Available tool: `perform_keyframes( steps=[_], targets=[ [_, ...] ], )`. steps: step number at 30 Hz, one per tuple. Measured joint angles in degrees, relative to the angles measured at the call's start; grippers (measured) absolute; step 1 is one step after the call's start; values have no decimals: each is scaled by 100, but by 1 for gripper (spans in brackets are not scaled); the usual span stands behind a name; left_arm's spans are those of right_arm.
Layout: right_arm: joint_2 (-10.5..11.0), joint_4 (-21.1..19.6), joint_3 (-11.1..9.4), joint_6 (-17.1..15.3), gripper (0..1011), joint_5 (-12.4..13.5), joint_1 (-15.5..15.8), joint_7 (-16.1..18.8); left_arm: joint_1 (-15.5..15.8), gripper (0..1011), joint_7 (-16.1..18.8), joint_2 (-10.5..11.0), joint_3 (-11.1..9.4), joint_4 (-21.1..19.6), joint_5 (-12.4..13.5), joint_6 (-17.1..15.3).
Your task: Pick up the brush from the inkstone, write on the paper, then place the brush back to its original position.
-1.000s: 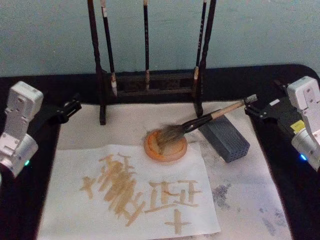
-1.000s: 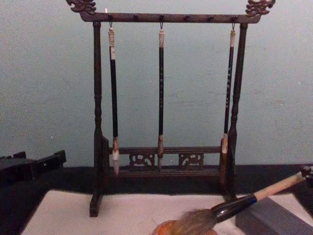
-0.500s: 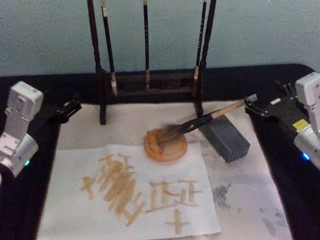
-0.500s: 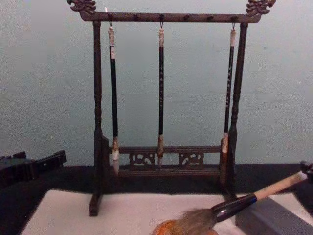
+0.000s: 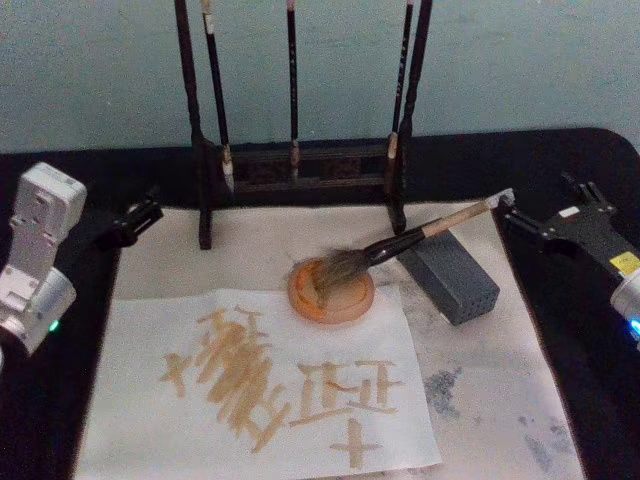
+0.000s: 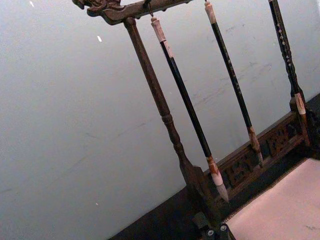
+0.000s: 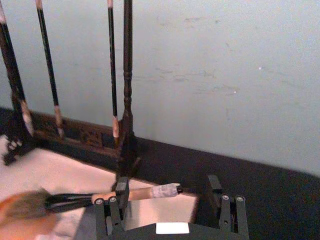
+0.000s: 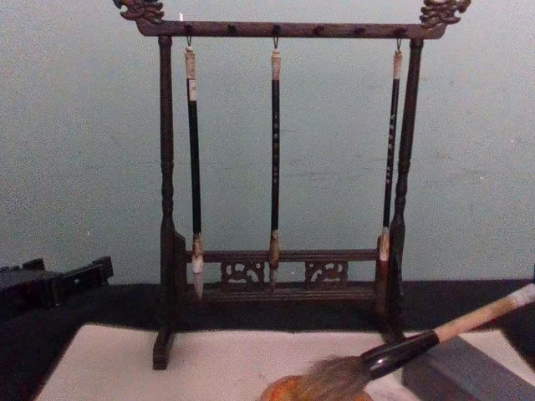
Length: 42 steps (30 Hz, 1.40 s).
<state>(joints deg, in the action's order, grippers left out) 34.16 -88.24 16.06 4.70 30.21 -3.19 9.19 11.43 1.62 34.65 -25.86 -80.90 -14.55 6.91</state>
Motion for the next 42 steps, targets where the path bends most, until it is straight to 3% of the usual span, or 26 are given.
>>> perform_keyframes(
  steps=[10,11,18,21,34,42],
  targets=[
    [-287,30,-433,-174,1001,1082,281,740,0,1002,0,0,0,0,0,0],
    [-355,87,-497,-240,1001,1280,289,879,0,1002,0,0,0,0,0,0],
    [-600,312,-694,-569,1001,2025,283,1275,0,1002,0,0,0,0,0,0],
    [-706,457,-762,-804,1001,2516,238,1389,0,1000,0,0,0,0,0,0],
    [-1062,854,-1011,-1461,1001,3872,121,1273,0,1002,0,0,0,0,0,0],
    [-1164,1073,-1033,-1817,1001,4395,-25,1057,0,1002,0,0,0,0,0,0]
  ],
)
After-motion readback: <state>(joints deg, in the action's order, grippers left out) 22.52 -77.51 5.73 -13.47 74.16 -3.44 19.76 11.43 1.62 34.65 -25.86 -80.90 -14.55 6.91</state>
